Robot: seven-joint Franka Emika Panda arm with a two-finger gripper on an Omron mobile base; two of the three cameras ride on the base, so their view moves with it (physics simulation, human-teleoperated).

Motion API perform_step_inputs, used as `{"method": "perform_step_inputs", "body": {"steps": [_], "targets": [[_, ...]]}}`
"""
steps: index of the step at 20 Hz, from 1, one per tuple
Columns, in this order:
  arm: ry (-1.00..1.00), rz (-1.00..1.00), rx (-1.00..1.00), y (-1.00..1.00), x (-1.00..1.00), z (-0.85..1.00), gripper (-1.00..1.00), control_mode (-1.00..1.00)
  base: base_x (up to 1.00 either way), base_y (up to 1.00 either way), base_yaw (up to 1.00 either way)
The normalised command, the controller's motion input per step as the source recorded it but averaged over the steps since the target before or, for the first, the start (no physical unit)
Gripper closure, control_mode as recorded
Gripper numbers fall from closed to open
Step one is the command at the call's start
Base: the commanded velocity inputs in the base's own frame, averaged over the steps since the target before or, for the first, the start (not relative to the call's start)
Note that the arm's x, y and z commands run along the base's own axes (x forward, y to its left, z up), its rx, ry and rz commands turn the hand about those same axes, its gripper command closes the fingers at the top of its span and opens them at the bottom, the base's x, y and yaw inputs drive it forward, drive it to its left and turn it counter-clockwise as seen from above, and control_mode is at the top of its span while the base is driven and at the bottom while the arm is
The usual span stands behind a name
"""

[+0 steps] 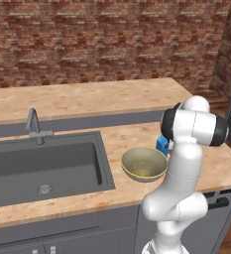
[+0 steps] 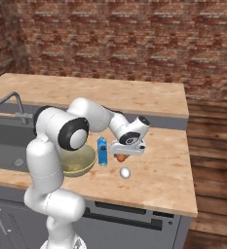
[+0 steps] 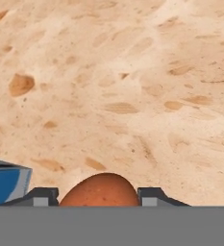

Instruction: Gather the eggs and milk located in the vicinity of the sink area and place them right next to the bowl.

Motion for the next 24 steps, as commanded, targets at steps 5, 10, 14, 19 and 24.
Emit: {"method": "perform_step_inputs", "body": {"steps": [5,10,14,19,24], "targets": [[-0.03,0.00,0.00,0.00,-0.31,0.12,1.00,-1.00,0.00,0.00,0.00],[-0.08,0.02,0.00,0.00,-0.31,0.35,1.00,-1.00,0.00,0.00,0.00],[-0.10,0.02,0.00,0.00,-0.30,0.48,1.00,-1.00,0.00,0.00,0.00],[-0.12,0.02,0.00,0.00,-0.26,0.64,1.00,-1.00,0.00,0.00,0.00],[-0.11,0.00,0.00,0.00,-0.41,0.63,1.00,-1.00,0.00,0.00,0.00]]}}
